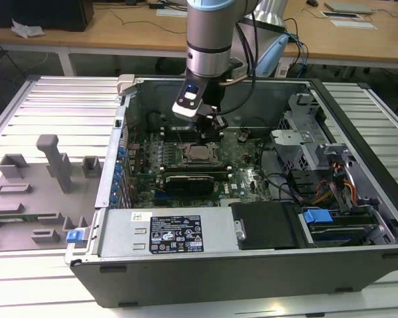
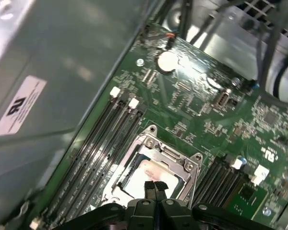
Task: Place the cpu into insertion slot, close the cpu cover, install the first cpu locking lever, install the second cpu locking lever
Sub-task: 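Close the cpu cover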
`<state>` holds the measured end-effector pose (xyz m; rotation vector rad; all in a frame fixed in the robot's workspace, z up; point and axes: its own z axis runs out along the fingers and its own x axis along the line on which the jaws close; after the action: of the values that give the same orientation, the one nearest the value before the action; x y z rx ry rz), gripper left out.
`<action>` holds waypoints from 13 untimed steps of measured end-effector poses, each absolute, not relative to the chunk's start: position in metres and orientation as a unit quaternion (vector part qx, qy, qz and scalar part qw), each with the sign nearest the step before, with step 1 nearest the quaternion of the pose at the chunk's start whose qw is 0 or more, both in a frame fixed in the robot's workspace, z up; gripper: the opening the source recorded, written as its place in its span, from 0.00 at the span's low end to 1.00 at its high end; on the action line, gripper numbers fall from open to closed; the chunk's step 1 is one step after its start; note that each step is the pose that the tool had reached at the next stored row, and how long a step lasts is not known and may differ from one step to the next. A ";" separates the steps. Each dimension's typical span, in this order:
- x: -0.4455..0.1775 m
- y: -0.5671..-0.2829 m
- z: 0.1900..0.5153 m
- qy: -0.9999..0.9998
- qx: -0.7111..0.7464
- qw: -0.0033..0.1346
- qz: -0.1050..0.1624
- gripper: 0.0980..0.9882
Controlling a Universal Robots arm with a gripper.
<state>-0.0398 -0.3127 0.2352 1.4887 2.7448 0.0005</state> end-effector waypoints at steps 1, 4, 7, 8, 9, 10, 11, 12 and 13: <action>-0.040 -0.313 0.235 0.883 0.469 0.010 0.000 0.01; -0.040 -0.313 0.235 0.897 0.442 0.010 0.000 0.01; -0.040 -0.313 0.235 0.909 0.417 0.010 0.000 0.01; -0.040 -0.313 0.235 0.913 0.408 0.010 0.000 0.01; -0.040 -0.313 0.235 0.917 0.400 0.010 0.000 0.01; -0.040 -0.313 0.235 0.920 0.391 0.010 0.000 0.01; -0.040 -0.313 0.235 0.926 0.379 0.010 0.000 0.01; -0.040 -0.313 0.235 0.930 0.368 0.010 0.000 0.01; -0.040 -0.313 0.235 0.933 0.358 0.010 0.000 0.01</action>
<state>-0.0398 -0.3127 0.2352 1.1190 2.9138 0.0000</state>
